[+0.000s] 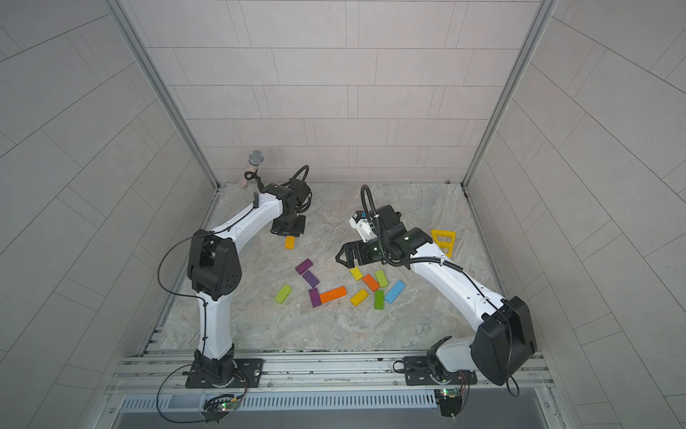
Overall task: Assemble the letter t with building blocks
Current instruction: Place the building block at the center of the board.
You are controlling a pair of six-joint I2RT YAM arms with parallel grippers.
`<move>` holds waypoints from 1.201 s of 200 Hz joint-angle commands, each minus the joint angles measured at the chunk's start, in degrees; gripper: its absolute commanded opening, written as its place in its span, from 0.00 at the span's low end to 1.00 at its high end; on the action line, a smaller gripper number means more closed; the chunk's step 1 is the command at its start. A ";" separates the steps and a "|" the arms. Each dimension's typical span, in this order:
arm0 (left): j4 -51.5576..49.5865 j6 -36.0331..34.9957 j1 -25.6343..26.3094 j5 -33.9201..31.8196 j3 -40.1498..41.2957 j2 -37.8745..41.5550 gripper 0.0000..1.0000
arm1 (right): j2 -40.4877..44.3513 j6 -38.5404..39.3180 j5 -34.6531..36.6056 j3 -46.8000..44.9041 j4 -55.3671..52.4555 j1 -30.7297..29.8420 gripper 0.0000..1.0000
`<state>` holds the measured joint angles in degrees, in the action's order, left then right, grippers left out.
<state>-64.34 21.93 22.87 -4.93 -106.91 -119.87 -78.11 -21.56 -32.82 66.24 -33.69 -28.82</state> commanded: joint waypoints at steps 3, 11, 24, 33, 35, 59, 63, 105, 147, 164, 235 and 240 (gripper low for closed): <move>-1.26 -1.79 -0.55 1.32 -3.23 -2.48 0.05 | -0.98 -1.21 -0.26 0.49 1.34 0.25 1.00; -1.10 -1.53 -0.63 1.97 -4.02 -3.50 0.05 | -1.09 -1.68 -0.53 0.32 1.73 0.25 1.00; -1.05 -1.31 -0.81 2.47 -5.49 -5.05 0.05 | -1.18 -2.25 -0.80 -0.18 2.35 0.28 1.00; -1.02 -1.20 -0.96 2.36 -6.31 -6.00 0.05 | -1.21 -2.43 -0.84 -0.53 2.71 0.26 1.00; -0.98 -1.15 -0.92 2.42 -6.47 -6.28 0.05 | -1.25 -2.43 -0.78 -0.61 2.74 0.25 1.00; 0.08 -0.56 -1.89 3.89 -7.51 -7.95 0.05 | -1.39 -2.28 -0.66 -0.93 2.69 0.31 1.00; 0.21 -0.45 -2.07 4.09 -7.68 -8.15 0.05 | -1.43 -2.34 -0.59 -1.02 2.67 0.31 1.00; 1.14 -0.57 -3.35 5.21 -7.70 -9.30 0.05 | -2.39 -2.01 -0.83 -1.33 2.49 0.70 1.00; 3.10 -0.74 -3.93 7.12 -7.13 -10.53 0.05 | -3.38 -1.87 -1.06 -0.50 1.99 0.83 1.00; 3.66 -0.81 -4.12 7.38 -7.23 -11.05 0.05 | -3.37 -1.84 -0.83 -0.67 1.96 0.84 1.00; 5.07 -1.49 -4.46 7.99 -6.97 -12.79 0.05 | -3.50 -1.99 -0.43 -0.67 1.55 0.89 1.00; 5.05 -1.59 -4.50 8.00 -6.97 -12.82 0.05 | -3.57 -1.99 -0.48 -0.67 1.53 0.86 1.00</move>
<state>-59.29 21.52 18.74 3.16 -113.03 -131.37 -81.28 -23.44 -33.41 65.54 -31.33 -28.08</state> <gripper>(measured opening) 0.324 0.997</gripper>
